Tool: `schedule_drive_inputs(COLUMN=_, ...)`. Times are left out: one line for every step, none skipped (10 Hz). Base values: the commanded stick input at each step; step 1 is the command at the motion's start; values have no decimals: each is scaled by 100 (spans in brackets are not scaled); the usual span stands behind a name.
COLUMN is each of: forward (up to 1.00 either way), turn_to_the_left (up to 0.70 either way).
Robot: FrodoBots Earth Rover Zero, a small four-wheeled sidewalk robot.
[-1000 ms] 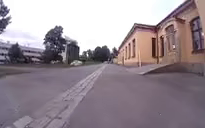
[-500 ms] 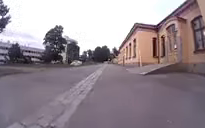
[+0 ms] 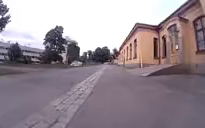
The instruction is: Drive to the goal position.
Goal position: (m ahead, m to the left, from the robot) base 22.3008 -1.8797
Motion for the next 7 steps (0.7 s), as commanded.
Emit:
schedule_drive_inputs(forward=45, turn_to_the_left=0)
schedule_drive_inputs(forward=45, turn_to_the_left=0)
schedule_drive_inputs(forward=45, turn_to_the_left=0)
schedule_drive_inputs(forward=45, turn_to_the_left=0)
schedule_drive_inputs(forward=45, turn_to_the_left=0)
schedule_drive_inputs(forward=45, turn_to_the_left=0)
schedule_drive_inputs(forward=45, turn_to_the_left=0)
